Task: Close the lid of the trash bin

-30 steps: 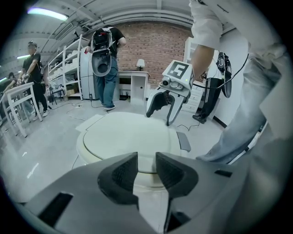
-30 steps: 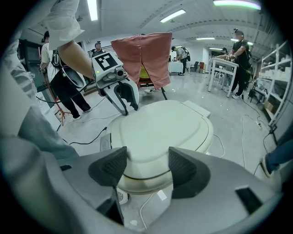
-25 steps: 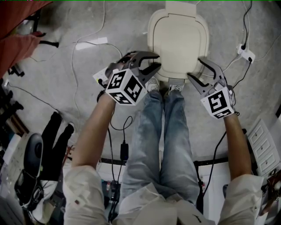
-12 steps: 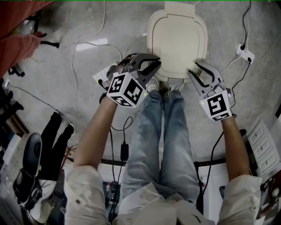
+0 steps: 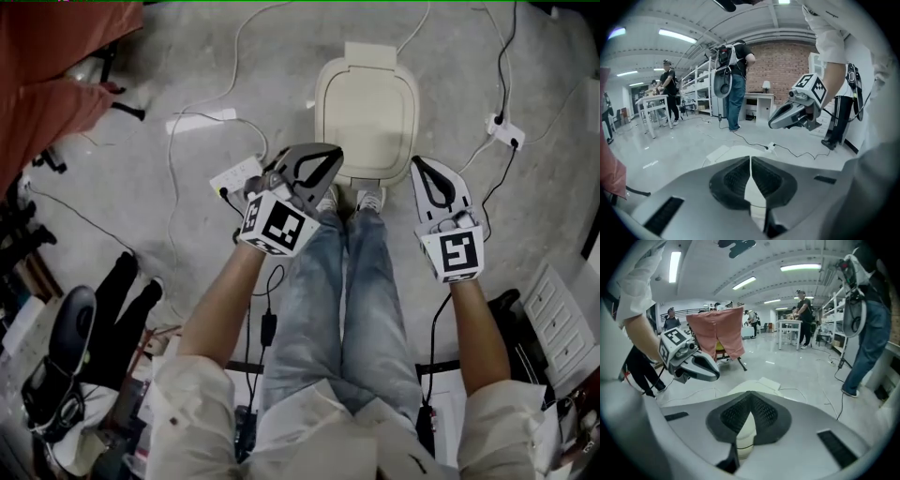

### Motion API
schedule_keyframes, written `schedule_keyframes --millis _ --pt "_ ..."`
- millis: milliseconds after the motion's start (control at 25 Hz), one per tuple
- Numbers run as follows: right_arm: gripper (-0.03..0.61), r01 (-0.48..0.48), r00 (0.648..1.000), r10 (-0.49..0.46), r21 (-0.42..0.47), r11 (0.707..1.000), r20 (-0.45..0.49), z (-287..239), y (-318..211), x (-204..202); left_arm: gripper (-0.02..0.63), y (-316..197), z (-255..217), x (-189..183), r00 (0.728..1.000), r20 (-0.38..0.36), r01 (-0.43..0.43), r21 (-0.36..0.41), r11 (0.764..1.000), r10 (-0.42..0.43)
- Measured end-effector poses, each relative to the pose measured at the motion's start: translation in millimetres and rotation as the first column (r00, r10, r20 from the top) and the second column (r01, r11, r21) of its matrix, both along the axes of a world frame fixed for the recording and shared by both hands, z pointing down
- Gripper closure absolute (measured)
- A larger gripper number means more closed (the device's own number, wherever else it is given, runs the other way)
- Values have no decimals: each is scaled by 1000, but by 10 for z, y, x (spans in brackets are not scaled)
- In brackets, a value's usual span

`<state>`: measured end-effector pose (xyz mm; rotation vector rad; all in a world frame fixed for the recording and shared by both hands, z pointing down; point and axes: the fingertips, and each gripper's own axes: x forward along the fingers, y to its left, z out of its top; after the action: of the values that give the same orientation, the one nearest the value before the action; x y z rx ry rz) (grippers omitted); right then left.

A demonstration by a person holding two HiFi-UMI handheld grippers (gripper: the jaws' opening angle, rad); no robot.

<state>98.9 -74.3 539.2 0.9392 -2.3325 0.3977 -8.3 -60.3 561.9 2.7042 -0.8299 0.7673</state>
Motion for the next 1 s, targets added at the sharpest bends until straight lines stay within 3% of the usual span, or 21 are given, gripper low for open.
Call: schedule_keyframes --millis 200,360,520,680,840,1000 --pt "560 -159 984 152 74 985 92 -962 -113 239 581 -85 -943 -20 991 -71 122 76 990 -117" --pt "561 -260 958 233 164 952 169 -1849 -139 447 581 -130 -1842 -88 975 -126 202 175 964 -181" --pt "561 -351 922 296 213 912 249 -2677 7 697 581 5 -2713 -153 951 -194 284 248 926 -240" --pt "561 -416 890 330 260 871 315 -3361 218 860 581 195 -3504 -298 908 -280 390 297 871 -311" --pt "561 -452 869 338 299 841 362 -3911 468 999 581 426 -4149 -426 863 -348 475 306 825 -367" --pt "561 -487 848 344 338 805 404 -4331 684 1138 581 630 -4634 -532 842 -378 515 347 784 -386"
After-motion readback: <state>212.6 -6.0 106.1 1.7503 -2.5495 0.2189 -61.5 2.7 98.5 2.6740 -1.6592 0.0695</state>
